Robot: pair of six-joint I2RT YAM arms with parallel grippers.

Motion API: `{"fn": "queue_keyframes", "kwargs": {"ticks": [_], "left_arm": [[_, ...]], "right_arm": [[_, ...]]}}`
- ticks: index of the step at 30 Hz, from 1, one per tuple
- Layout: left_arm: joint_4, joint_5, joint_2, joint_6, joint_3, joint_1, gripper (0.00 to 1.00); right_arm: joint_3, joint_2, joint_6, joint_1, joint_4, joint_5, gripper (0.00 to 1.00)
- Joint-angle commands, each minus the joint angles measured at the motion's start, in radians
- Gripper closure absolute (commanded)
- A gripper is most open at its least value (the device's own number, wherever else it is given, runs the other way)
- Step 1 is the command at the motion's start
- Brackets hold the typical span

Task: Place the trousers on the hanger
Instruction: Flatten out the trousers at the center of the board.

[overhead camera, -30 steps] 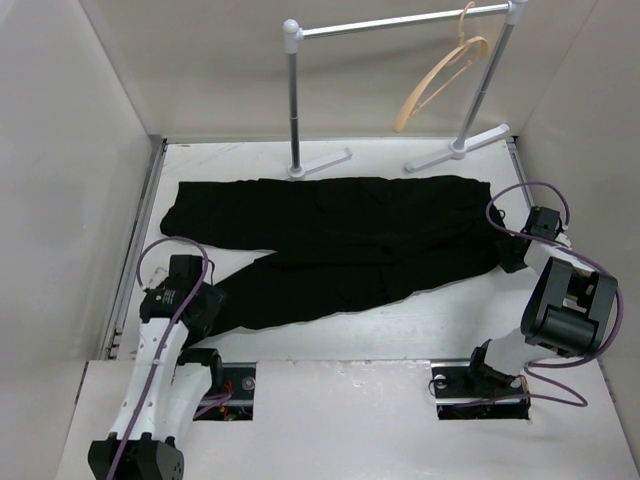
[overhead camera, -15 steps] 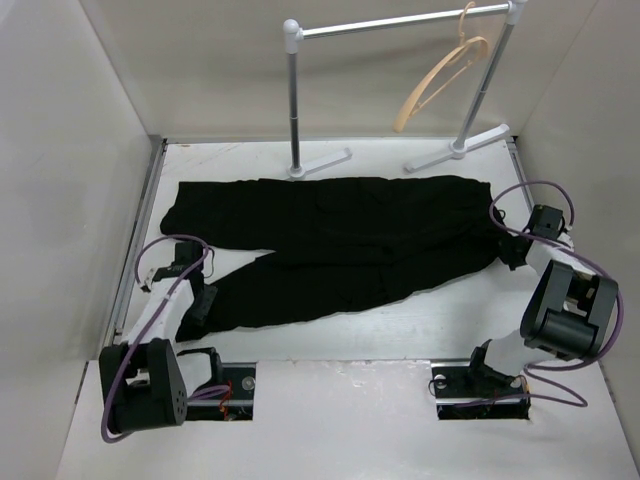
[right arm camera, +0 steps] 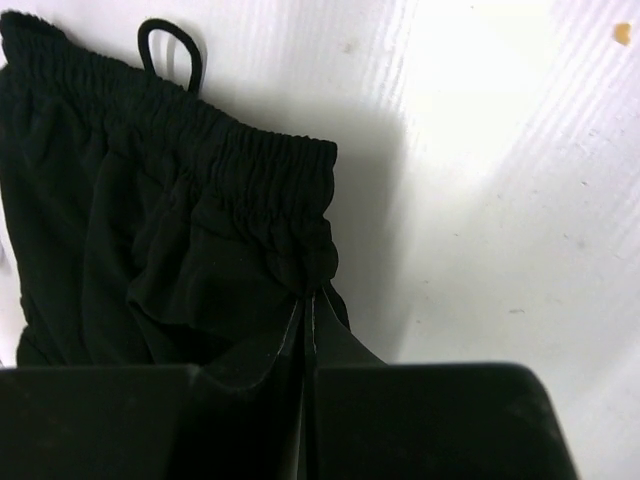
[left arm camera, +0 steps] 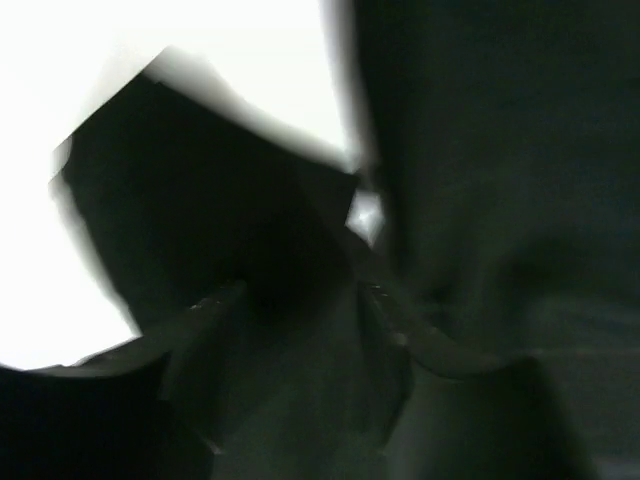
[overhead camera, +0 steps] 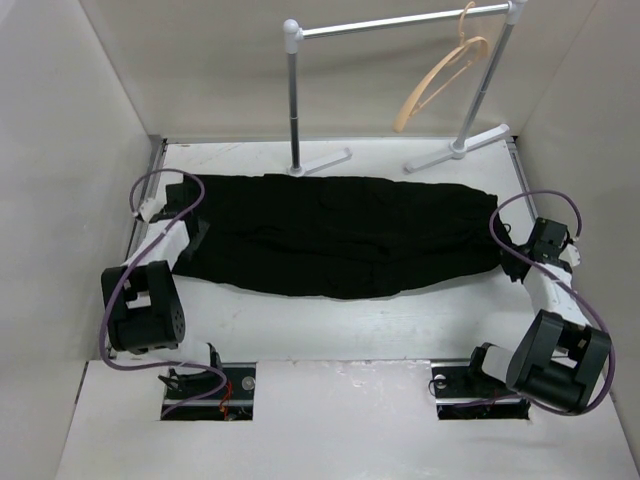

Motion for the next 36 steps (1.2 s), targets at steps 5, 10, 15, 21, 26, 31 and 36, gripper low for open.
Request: {"fn": "queue_keyframes", "kwargs": {"ticks": [5,10,15,21,26,31,36], "left_arm": [[-0.077,-0.024,-0.307,0.079,-0.102,0.093,0.46],[-0.222,0.017,-0.535,0.038,-0.239,0.145,0.57],[-0.136,0.129,-0.569,0.012,-0.374,0.203,0.51],[0.145,0.246,-0.451,0.005,-0.443,0.223,0.47],[0.24,0.209,-0.348,0.005,-0.436,0.236,0.48],[0.322,0.215,-0.239,0.004,-0.403,0.226,0.79],[0.185,0.165,-0.364,-0.031,-0.331,0.223,0.98]], "right_arm": [[0.023,0.05,0.012,0.027,0.023,0.018,0.94],[0.041,0.072,0.024,0.06,0.041,0.013,0.93],[0.034,0.076,0.024,0.074,0.063,-0.005,0.93],[0.015,0.086,0.024,0.077,0.08,-0.02,0.92],[0.004,0.076,0.019,0.077,0.08,-0.017,0.93],[0.003,0.053,0.018,0.077,0.057,-0.008,0.93],[0.026,-0.037,0.005,0.079,-0.027,0.002,0.94]]}}
